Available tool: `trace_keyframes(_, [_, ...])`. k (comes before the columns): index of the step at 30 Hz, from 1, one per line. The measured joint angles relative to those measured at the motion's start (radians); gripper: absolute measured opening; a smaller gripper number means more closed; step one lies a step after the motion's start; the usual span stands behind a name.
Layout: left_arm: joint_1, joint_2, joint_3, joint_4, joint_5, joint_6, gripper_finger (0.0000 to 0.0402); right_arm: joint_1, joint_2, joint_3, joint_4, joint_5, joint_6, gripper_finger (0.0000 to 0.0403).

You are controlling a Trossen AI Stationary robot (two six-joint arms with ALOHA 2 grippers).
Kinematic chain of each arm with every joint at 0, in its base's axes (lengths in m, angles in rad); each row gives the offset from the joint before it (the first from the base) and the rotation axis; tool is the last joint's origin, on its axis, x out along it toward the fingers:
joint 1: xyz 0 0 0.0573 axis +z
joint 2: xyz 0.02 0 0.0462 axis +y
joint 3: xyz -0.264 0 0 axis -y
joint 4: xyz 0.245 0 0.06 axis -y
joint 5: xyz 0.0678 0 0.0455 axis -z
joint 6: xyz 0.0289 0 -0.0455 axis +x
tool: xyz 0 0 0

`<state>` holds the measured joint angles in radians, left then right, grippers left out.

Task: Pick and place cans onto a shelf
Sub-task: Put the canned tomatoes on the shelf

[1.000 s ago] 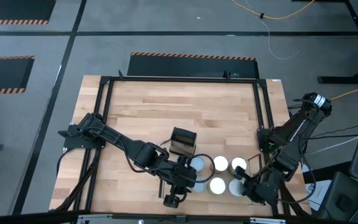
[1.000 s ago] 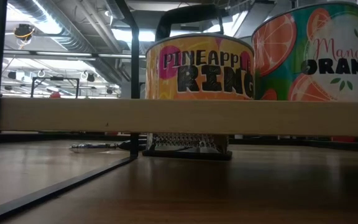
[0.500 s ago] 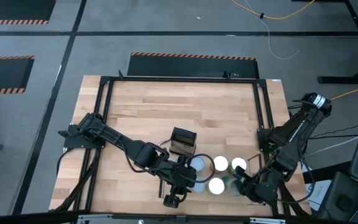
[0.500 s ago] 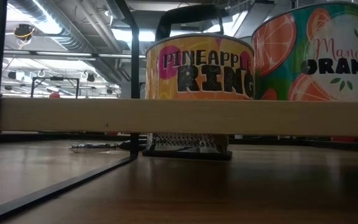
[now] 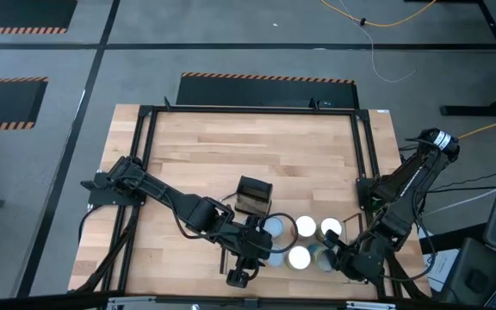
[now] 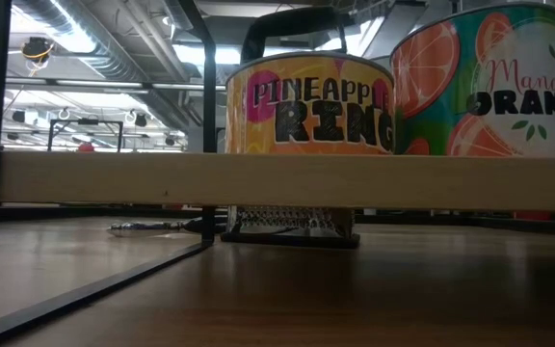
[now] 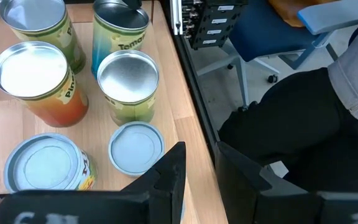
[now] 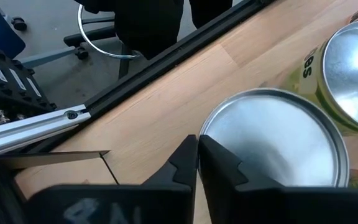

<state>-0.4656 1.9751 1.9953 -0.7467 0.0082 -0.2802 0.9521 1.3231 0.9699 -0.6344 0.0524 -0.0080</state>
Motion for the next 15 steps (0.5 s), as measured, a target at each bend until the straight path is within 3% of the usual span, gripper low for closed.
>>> trace_keyframes(7, [0.0,0.0,0.0,0.0,0.0,0.0,0.008,0.0,0.0,0.0,0.001,0.0,0.003,0.0015])
trace_keyframes(15, [0.0,0.0,0.0,0.0,0.0,0.0,0.008,0.0,0.0,0.001,0.002,0.001,0.011,0.0057])
